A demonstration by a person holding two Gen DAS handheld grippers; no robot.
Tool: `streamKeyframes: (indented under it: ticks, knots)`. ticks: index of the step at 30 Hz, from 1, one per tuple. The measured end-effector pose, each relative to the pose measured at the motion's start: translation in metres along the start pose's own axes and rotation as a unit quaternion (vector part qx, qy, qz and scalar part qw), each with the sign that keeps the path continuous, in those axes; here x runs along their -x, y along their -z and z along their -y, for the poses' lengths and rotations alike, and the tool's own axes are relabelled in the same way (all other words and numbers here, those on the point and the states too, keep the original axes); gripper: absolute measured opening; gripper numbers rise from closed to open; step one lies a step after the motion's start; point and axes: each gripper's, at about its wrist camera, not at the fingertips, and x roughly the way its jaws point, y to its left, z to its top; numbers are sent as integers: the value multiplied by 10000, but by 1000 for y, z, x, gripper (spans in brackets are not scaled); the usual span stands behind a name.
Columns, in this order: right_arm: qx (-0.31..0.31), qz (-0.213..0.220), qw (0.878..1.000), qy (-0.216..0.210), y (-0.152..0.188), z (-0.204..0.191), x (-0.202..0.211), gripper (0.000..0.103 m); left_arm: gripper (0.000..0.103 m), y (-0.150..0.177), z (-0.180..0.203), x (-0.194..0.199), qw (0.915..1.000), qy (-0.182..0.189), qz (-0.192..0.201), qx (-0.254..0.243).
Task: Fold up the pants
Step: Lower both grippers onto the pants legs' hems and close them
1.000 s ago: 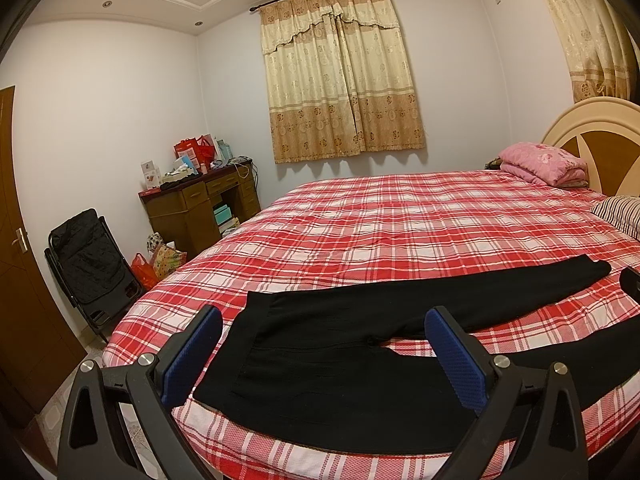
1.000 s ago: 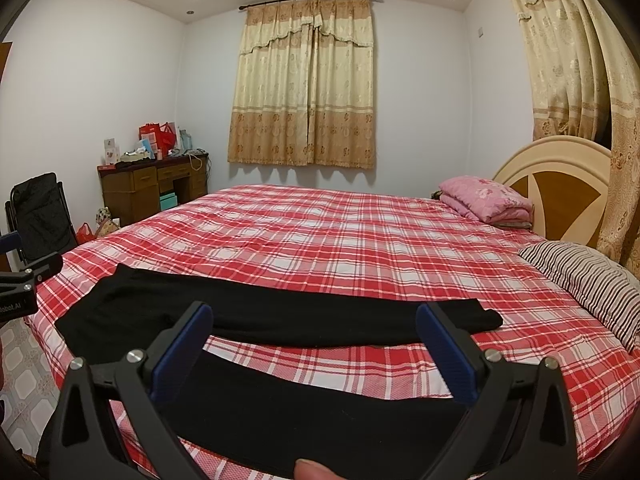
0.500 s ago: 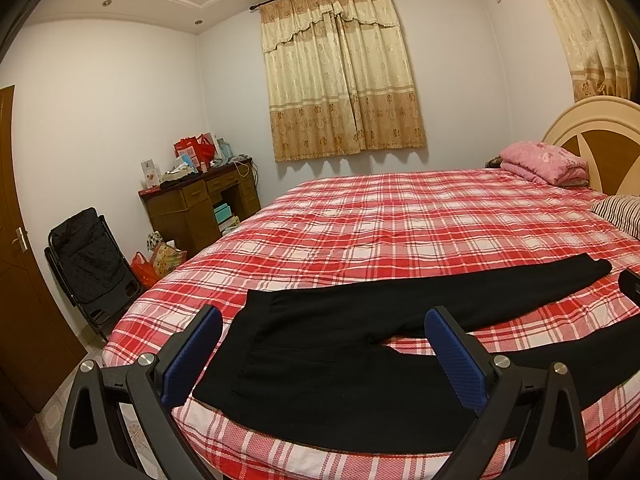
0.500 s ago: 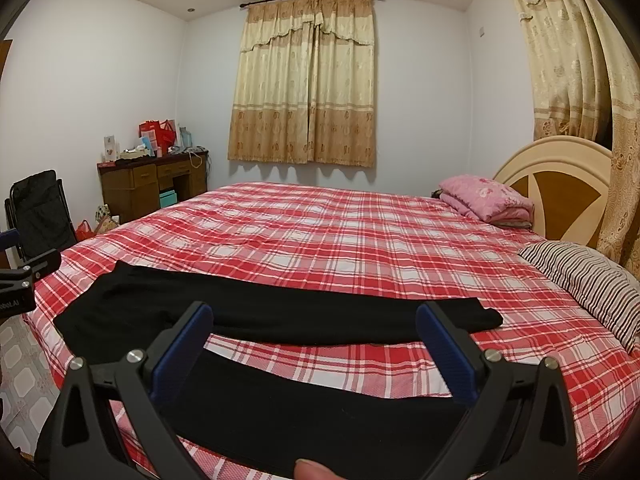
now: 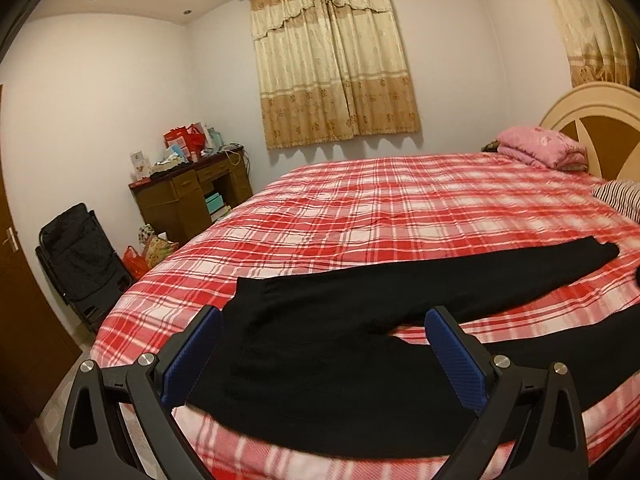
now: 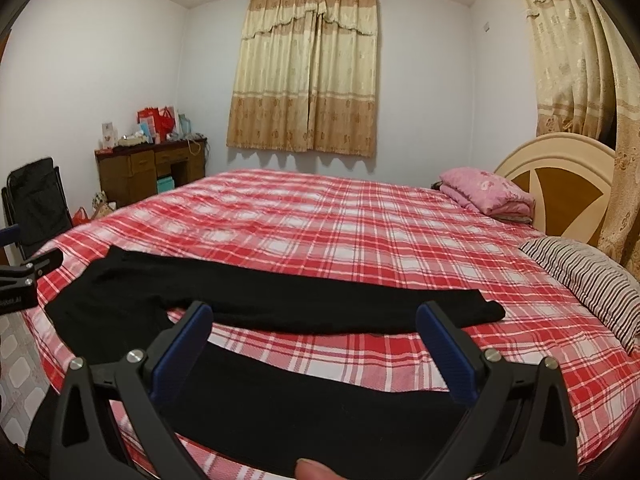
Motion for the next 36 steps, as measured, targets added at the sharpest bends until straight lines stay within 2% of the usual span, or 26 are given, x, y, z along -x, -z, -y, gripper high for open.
streamKeyframes:
  ticks: [5,9,12,16,18,21,23,27,29,32,35,36]
  knots:
    - [-92,-270,9995,-127,10,11,-19,103,102,2,-59,-72,9983,-359,-407,228]
    - [-221,-502,9984,-169,21,24,-40,103,102,-1,-114,-133,9946,-866,-569,19]
    - [-223,-588,9979,-133,27,31,-48,103,102,-7,-140,-165,9961,-672,-573,-19]
    - [-405,-797,9960,2,33,53,-63,99,100,-15,-149,-217,9951,-261,-945,119]
    - [-442,-962,9943,107,35,64,-72,98,85,-15,-145,-238,9936,-149,-1118,103]
    - [-475,-1207,9912,271,38,83,-84,95,71,-9,-136,-281,9865,35,-1638,29]
    - [-532,-1320,9893,338,36,98,-90,94,60,-4,-132,-301,9823,2,-1870,-45]
    - [-671,-1367,9867,564,25,133,-99,94,58,4,-135,-328,9756,17,-2194,-94]
    - [-804,-1383,9852,612,19,152,-105,93,54,4,-139,-333,9756,98,-2191,-70]
    - [-1124,-1515,9793,730,12,189,-120,88,31,4,-143,-337,9731,472,-2252,81]
    - [-1388,-1673,9725,835,9,221,-141,79,31,5,-135,-334,9740,474,-2212,-75]
    - [-1470,-1725,9702,863,8,230,-147,79,31,4,-133,-332,9748,471,-2179,-123]
